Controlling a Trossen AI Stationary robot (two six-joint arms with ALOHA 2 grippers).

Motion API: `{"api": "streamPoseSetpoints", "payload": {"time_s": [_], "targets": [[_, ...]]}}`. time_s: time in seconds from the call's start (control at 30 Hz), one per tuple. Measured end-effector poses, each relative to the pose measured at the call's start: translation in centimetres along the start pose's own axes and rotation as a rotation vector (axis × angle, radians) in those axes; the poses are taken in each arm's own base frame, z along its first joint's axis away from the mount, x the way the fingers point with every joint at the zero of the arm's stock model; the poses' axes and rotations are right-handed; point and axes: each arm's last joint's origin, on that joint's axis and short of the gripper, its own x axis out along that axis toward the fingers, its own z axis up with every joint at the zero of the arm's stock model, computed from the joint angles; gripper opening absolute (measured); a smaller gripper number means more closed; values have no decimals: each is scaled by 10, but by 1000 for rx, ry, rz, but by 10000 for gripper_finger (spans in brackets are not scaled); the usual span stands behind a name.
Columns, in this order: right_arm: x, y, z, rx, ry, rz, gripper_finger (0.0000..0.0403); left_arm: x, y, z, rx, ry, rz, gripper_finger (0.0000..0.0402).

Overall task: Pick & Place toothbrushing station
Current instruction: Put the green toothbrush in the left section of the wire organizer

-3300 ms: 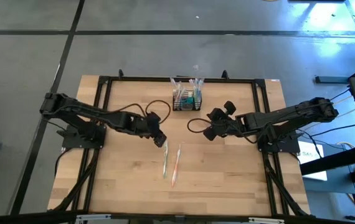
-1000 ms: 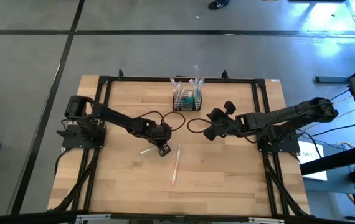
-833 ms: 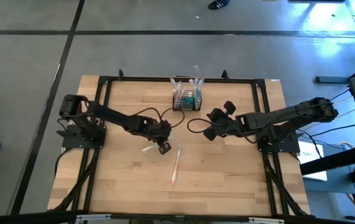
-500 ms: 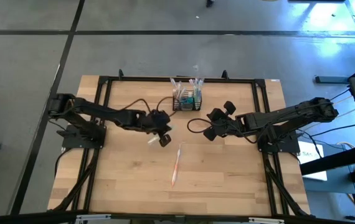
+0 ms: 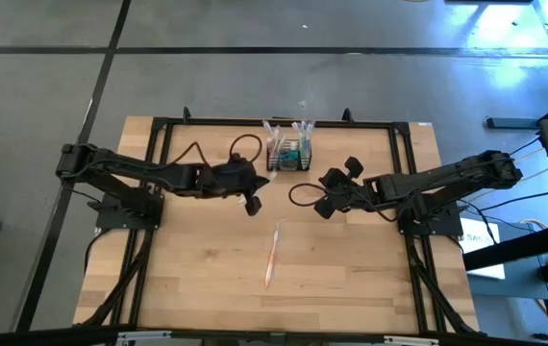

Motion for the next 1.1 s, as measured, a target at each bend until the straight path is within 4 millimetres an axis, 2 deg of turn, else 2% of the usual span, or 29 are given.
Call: {"api": "streamPoseSetpoints", "payload": {"time_s": [0.37, 0.7, 0.87, 1.1], "targets": [[0, 1, -1, -2, 5, 8, 9, 2, 5, 6, 32, -58, 26, 1], [-1, 2, -1, 16, 12, 20, 9, 12, 29, -34, -33, -258, -107, 2], [-1, 2, -1, 19, 12, 19, 9, 7, 41, -36, -10, -445, -104, 2], [-1, 1, -1, 19, 10, 16, 9, 5, 54, -31, 12, -542, -58, 2]]}}
